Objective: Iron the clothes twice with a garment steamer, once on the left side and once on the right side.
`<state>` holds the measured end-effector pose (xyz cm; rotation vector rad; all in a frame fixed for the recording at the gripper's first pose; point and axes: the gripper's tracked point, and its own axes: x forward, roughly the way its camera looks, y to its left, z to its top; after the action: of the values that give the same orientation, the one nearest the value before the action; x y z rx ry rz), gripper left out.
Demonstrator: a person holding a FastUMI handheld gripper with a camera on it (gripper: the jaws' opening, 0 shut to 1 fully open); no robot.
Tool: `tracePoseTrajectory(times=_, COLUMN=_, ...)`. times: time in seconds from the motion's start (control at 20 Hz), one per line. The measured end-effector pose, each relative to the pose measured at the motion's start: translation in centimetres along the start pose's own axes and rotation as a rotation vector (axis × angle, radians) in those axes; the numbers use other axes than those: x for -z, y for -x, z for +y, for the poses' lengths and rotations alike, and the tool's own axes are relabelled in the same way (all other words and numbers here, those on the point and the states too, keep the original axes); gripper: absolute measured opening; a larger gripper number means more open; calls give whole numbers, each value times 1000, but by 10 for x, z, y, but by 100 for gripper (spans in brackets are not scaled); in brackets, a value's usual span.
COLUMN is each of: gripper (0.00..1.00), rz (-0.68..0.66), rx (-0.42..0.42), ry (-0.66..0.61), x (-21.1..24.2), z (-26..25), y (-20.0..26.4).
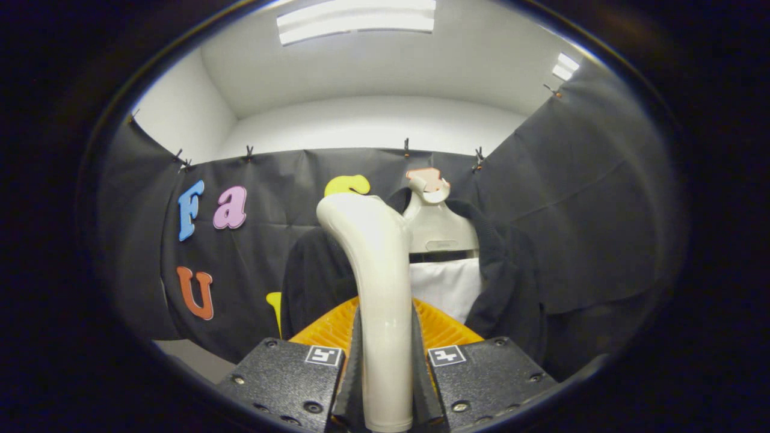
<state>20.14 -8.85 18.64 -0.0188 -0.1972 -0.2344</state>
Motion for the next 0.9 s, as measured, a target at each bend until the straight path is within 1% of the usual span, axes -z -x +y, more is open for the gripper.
tracePoseTrajectory(times=0.35, gripper=39, rz=32, rx=3, ry=52, x=38, z=6, y=18)
tracePoseTrajectory(times=0.45, gripper=39, rz=60, rx=3, ry=62, x=53, z=6, y=17)
tracePoseTrajectory(times=0.75, gripper=39, rz=148, rx=64, ry=45, x=100, z=-7, y=41)
tracePoseTrajectory(times=0.9, gripper=39, rz=194, rx=87, ry=57, x=125, z=-12, y=51)
